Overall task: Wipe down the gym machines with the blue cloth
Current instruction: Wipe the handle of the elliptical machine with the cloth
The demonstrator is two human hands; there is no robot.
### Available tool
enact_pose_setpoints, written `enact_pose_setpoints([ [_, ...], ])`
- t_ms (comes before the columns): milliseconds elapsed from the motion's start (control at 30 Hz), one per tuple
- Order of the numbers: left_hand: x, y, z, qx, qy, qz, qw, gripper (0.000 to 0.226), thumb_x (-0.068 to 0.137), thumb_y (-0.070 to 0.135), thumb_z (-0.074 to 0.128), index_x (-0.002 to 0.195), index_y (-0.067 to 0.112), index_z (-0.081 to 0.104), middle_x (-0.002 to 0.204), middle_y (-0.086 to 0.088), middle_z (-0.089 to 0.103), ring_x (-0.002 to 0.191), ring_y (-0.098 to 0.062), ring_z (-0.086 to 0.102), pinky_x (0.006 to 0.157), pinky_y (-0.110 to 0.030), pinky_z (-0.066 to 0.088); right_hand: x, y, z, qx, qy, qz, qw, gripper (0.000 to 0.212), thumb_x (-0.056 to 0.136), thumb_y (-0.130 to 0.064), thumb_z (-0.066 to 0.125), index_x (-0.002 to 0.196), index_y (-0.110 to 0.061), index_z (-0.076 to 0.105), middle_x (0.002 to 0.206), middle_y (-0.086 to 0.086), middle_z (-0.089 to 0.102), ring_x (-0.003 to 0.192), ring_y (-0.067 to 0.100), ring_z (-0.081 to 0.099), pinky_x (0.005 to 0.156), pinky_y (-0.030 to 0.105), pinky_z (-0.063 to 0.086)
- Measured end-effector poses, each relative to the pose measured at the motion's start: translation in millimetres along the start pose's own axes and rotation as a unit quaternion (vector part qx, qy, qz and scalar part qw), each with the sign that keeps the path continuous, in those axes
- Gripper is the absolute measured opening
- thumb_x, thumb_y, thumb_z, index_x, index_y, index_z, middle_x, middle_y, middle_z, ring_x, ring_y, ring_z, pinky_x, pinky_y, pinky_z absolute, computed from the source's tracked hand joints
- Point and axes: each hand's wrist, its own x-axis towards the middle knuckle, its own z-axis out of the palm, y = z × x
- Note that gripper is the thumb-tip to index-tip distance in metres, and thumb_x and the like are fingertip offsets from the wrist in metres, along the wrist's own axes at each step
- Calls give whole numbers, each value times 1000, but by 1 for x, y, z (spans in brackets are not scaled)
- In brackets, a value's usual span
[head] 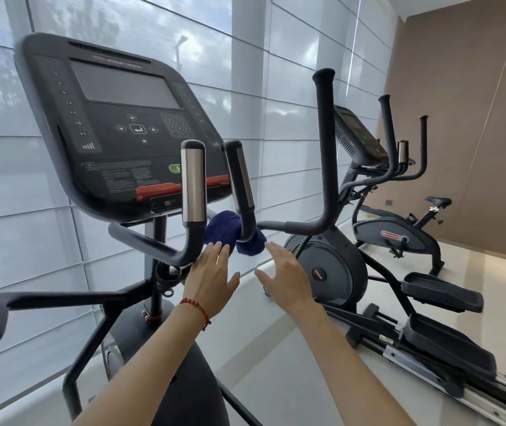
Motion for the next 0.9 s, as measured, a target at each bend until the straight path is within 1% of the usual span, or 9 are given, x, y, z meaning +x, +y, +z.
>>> enact_pose_setpoints([
  [233, 21, 2, 20, 18, 41, -4, 999, 68, 54, 19, 89, 108, -9, 61, 106, -24, 64, 98, -42, 62, 78, -52, 50, 23, 20, 18, 4, 4, -16, 1000, 60, 90, -32, 58, 142, -16, 32, 146, 0, 38, 135, 15, 32, 108, 26, 28],
  [400, 38, -1, 35, 36, 58, -15, 998, 70, 53, 19, 89, 109, -10, 61, 106, -26, 64, 99, -43, 62, 80, -54, 49, 42, 36, 29, 3, 10, -37, 999, 61, 88, -30, 60, 141, -15, 33, 144, 2, 40, 135, 16, 33, 109, 27, 26],
  [567, 50, -5, 47, 48, 85, -26, 995, 72, 50, 16, 90, 110, -11, 60, 106, -27, 63, 99, -43, 61, 83, -54, 48, 64, 46, 42, 3, 32, -62, 998, 60, 84, -30, 65, 137, -13, 41, 137, 4, 49, 129, 19, 43, 107, 31, 32],
  [733, 64, -8, 57, 46, 92, -41, 994, 77, 49, 11, 90, 114, -12, 57, 110, -27, 62, 102, -43, 60, 85, -55, 47, 79, 54, 52, -5, 44, -88, 995, 61, 82, -29, 67, 135, -11, 43, 134, 6, 52, 126, 21, 45, 105, 35, 36],
  [900, 77, -14, 65, 45, 90, -55, 993, 71, 50, 5, 87, 113, -9, 59, 111, -25, 63, 105, -41, 60, 87, -53, 49, 83, 60, 58, -7, 57, -102, 993, 60, 81, -28, 69, 134, -10, 44, 131, 7, 54, 124, 23, 48, 105, 36, 39],
])
